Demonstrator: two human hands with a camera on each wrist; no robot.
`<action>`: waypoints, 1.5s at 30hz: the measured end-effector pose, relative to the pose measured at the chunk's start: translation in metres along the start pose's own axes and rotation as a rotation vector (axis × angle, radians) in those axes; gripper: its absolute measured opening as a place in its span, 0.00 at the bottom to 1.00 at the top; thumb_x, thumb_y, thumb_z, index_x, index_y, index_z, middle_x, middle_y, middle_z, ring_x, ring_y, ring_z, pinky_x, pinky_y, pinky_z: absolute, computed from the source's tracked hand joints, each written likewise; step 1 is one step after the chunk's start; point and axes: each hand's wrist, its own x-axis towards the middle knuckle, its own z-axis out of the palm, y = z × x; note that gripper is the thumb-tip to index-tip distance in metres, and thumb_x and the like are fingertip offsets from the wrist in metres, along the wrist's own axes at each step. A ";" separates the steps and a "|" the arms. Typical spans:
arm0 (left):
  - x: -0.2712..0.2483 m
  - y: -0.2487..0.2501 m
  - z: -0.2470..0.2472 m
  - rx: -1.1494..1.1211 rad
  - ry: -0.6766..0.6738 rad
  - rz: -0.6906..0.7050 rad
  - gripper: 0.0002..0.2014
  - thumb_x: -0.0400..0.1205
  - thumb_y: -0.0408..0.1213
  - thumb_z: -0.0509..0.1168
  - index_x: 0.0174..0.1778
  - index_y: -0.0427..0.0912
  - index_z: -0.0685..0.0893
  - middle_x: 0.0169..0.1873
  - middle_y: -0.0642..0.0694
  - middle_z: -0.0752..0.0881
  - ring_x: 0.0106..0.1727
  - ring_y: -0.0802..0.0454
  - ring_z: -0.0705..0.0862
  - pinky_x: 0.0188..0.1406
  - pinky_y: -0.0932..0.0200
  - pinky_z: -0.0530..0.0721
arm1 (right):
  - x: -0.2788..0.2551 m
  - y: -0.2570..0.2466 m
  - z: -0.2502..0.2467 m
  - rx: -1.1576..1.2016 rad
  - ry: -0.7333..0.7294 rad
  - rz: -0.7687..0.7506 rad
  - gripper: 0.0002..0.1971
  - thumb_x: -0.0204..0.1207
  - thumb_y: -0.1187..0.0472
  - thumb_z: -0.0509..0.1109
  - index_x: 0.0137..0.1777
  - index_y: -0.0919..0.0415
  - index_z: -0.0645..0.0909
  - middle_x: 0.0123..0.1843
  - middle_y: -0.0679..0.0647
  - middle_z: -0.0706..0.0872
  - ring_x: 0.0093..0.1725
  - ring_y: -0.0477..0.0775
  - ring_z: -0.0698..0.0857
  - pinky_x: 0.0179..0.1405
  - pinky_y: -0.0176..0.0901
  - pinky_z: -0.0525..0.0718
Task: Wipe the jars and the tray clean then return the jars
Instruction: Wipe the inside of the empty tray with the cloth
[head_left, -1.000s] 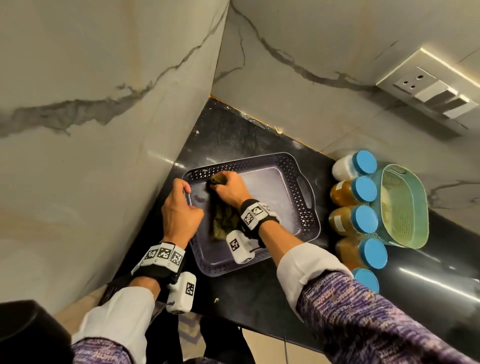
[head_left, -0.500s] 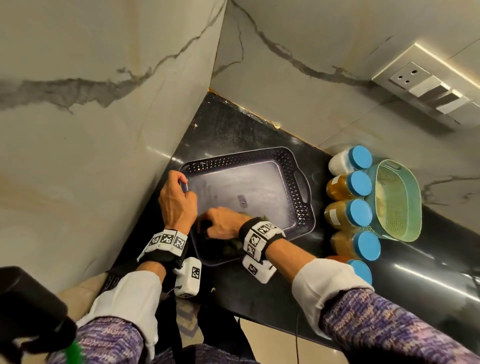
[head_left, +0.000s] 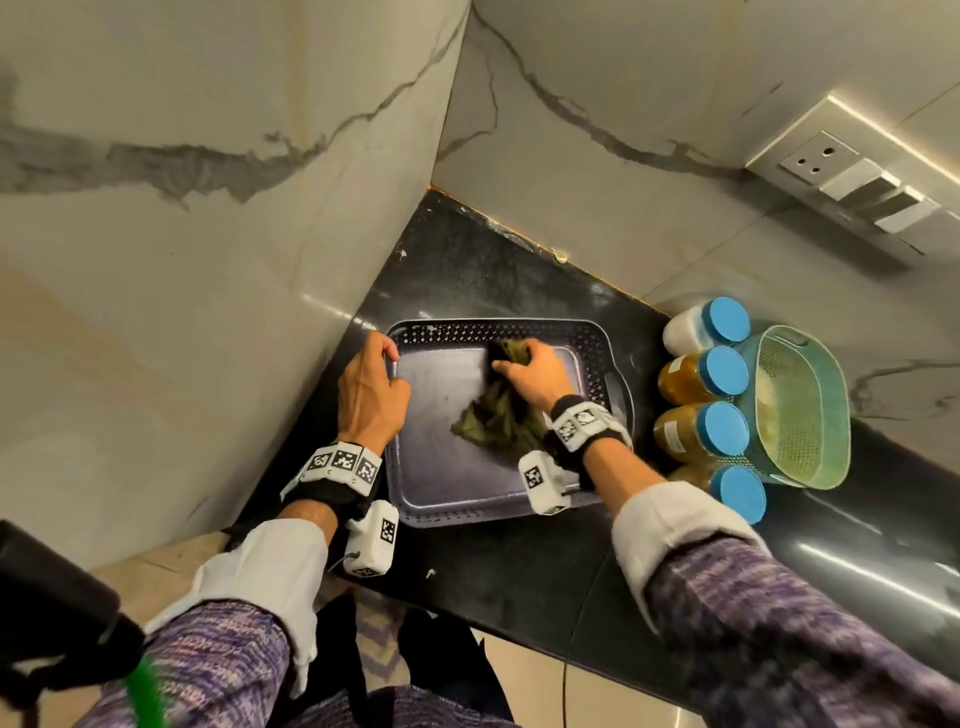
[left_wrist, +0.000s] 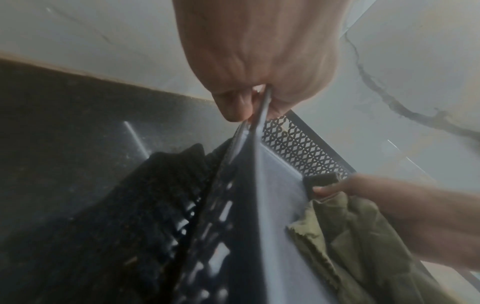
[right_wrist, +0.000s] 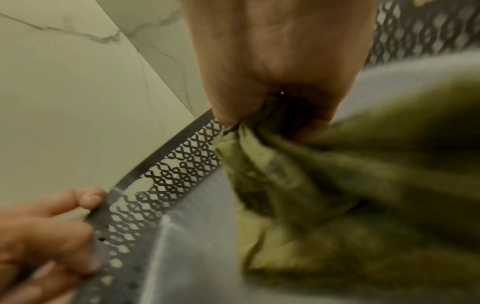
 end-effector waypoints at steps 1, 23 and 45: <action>0.001 -0.001 0.000 0.005 -0.011 0.005 0.14 0.72 0.19 0.62 0.50 0.38 0.76 0.34 0.45 0.75 0.37 0.40 0.73 0.37 0.50 0.67 | 0.005 0.001 0.014 -0.003 0.015 0.037 0.16 0.79 0.58 0.79 0.64 0.62 0.85 0.61 0.61 0.92 0.63 0.63 0.88 0.62 0.50 0.83; 0.005 0.006 -0.006 0.036 -0.032 -0.018 0.14 0.74 0.19 0.63 0.52 0.38 0.79 0.41 0.40 0.83 0.46 0.31 0.83 0.41 0.49 0.72 | -0.099 0.001 0.028 -0.470 -0.779 -0.300 0.15 0.74 0.65 0.76 0.60 0.59 0.90 0.55 0.61 0.94 0.54 0.62 0.90 0.56 0.49 0.87; 0.001 0.006 -0.007 0.026 -0.007 -0.040 0.17 0.71 0.20 0.66 0.51 0.40 0.74 0.43 0.40 0.82 0.42 0.40 0.77 0.42 0.49 0.70 | -0.039 -0.055 0.077 -0.506 -0.276 -0.639 0.31 0.66 0.63 0.77 0.73 0.55 0.81 0.65 0.59 0.89 0.58 0.69 0.89 0.50 0.56 0.90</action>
